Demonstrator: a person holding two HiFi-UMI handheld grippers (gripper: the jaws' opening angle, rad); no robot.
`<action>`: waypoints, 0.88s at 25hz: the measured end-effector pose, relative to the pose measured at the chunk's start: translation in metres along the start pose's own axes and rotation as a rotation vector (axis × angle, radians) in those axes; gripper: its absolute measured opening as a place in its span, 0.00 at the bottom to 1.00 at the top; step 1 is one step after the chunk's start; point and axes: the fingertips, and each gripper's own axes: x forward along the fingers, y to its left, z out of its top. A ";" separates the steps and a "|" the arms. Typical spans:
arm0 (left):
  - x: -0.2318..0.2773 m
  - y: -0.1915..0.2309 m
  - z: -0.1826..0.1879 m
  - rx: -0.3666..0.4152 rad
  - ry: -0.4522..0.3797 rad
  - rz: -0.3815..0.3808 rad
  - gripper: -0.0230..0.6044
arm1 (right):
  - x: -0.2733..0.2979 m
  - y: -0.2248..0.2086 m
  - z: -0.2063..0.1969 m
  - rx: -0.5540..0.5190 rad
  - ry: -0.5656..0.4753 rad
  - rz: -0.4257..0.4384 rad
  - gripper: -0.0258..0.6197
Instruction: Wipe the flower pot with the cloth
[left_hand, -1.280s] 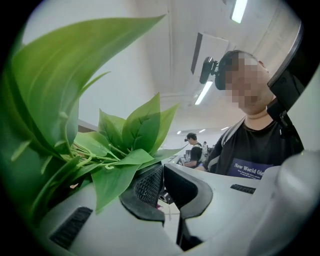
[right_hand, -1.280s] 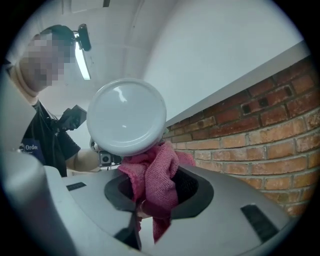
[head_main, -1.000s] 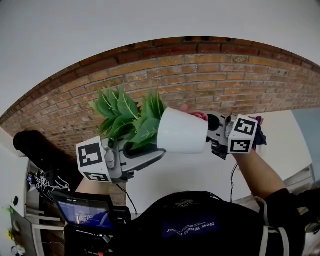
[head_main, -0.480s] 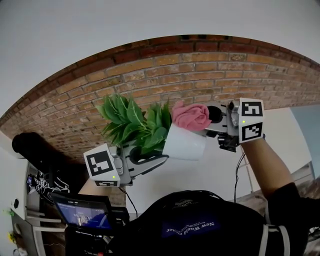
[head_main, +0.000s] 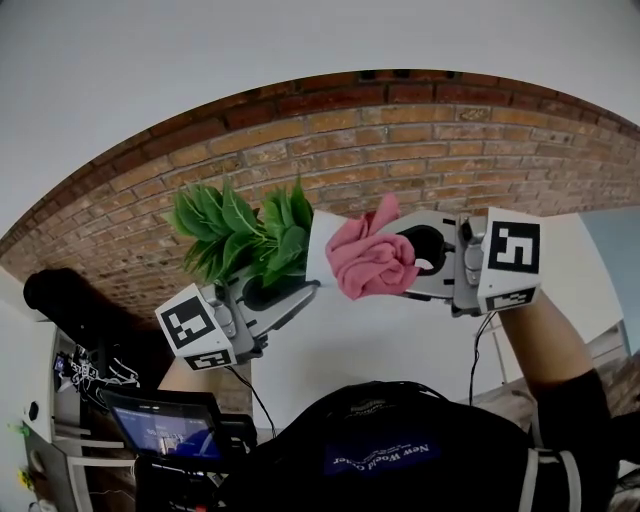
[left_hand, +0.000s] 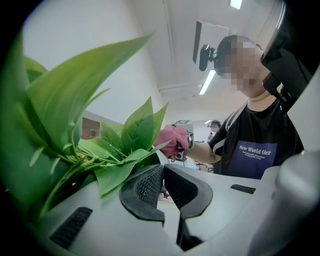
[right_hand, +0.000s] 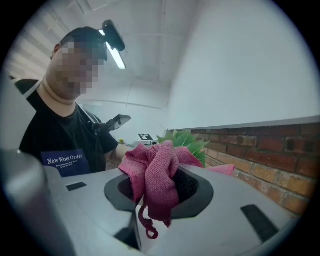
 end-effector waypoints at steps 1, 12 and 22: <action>-0.001 0.001 0.002 -0.002 -0.013 0.002 0.06 | 0.000 0.002 0.000 -0.019 0.005 -0.010 0.21; -0.009 0.008 0.025 -0.079 -0.165 -0.006 0.05 | -0.014 0.019 -0.003 -0.025 -0.058 -0.030 0.21; -0.026 0.006 0.041 -0.204 -0.340 -0.110 0.05 | -0.025 0.022 0.003 0.090 -0.227 -0.016 0.21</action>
